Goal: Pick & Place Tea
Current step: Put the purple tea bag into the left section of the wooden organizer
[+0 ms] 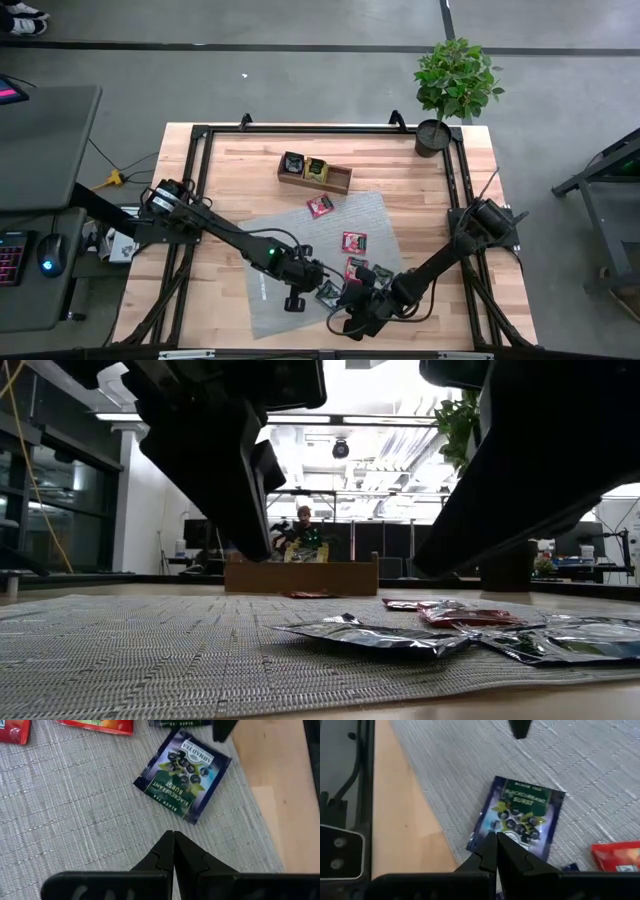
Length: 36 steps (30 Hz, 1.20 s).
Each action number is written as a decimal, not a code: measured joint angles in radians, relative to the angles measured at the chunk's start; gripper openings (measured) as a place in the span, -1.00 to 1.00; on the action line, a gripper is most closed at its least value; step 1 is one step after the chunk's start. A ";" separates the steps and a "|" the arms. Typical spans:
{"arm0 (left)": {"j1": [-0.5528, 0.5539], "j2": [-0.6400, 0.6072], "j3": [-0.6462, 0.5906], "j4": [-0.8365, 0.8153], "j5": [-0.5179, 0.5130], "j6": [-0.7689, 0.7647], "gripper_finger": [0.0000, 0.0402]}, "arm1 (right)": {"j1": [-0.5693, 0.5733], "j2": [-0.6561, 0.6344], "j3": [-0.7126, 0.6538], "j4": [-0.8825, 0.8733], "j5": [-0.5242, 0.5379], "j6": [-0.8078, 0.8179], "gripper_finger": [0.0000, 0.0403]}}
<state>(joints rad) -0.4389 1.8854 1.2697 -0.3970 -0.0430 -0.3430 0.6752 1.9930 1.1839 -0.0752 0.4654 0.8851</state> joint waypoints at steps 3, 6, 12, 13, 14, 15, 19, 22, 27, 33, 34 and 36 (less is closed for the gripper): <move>0.000 0.000 0.000 -0.006 -0.001 0.017 -1.00 | 0.001 0.000 0.000 -0.015 0.001 0.015 -1.00; 0.000 0.000 0.000 -0.004 -0.001 0.021 -1.00 | 0.001 0.000 0.000 -0.017 -0.001 0.016 -1.00; 0.000 0.000 0.000 -0.003 -0.017 0.027 -1.00 | 0.001 0.000 0.000 -0.021 0.000 0.016 -1.00; 0.000 0.000 0.000 -0.002 -0.023 0.028 -1.00 | 0.001 0.000 0.000 -0.021 -0.002 0.016 -1.00; 0.000 0.000 0.000 -0.003 -0.027 0.028 -1.00 | 0.001 0.005 0.000 -0.018 -0.002 0.016 -1.00; 0.000 0.000 0.000 -0.002 -0.028 0.028 -1.00 | 0.001 0.008 0.000 -0.018 -0.002 0.018 -1.00; 0.000 0.000 0.000 -0.002 -0.030 0.028 -1.00 | 0.001 0.021 -0.001 -0.018 -0.010 0.023 -1.00; 0.000 0.000 0.000 -0.003 -0.032 0.028 -1.00 | 0.001 0.021 -0.002 -0.018 -0.004 0.024 -1.00; 0.000 0.000 0.000 -0.003 -0.047 0.027 -1.00 | -0.008 0.026 -0.002 -0.021 -0.006 0.023 -1.00; 0.000 0.000 0.000 -0.003 -0.048 0.025 -1.00 | -0.012 0.060 0.000 -0.007 -0.038 0.039 -1.00; 0.000 0.000 0.000 -0.003 -0.048 0.024 -1.00 | -0.014 0.065 0.001 -0.004 -0.043 0.046 -1.00; 0.000 0.000 0.000 -0.005 -0.049 0.024 -1.00 | -0.014 0.072 0.002 -0.002 -0.044 0.057 -1.00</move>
<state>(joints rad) -0.4385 1.8854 1.2697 -0.4023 -0.0917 -0.3187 0.6613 2.0651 1.1862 -0.0772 0.4213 0.9420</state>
